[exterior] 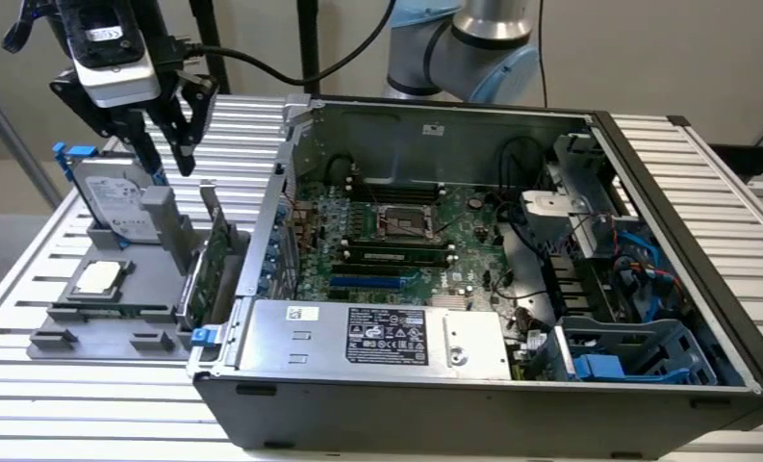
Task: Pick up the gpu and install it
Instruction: 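Pick up the gpu and move the gpu toward the slot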
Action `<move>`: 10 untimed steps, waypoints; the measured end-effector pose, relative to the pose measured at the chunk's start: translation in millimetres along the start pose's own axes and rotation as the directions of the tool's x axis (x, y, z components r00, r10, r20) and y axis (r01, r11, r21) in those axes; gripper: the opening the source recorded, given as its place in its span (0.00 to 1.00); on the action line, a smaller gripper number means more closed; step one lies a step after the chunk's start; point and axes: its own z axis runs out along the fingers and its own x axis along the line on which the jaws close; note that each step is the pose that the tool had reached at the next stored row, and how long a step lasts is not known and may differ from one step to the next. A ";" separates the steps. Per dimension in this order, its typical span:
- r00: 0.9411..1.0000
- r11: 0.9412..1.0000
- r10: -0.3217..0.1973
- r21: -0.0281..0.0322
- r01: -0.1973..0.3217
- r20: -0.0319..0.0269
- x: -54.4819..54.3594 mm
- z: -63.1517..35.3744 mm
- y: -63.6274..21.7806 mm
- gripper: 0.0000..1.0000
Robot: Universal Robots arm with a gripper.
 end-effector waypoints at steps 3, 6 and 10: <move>1.000 1.000 0.000 0.000 0.000 0.000 0.5 4.9 -1.4 1.00; 1.000 1.000 0.000 0.000 0.000 0.000 0.9 10.4 -4.0 1.00; 1.000 1.000 -0.001 0.000 0.001 0.000 1.6 17.7 -6.7 1.00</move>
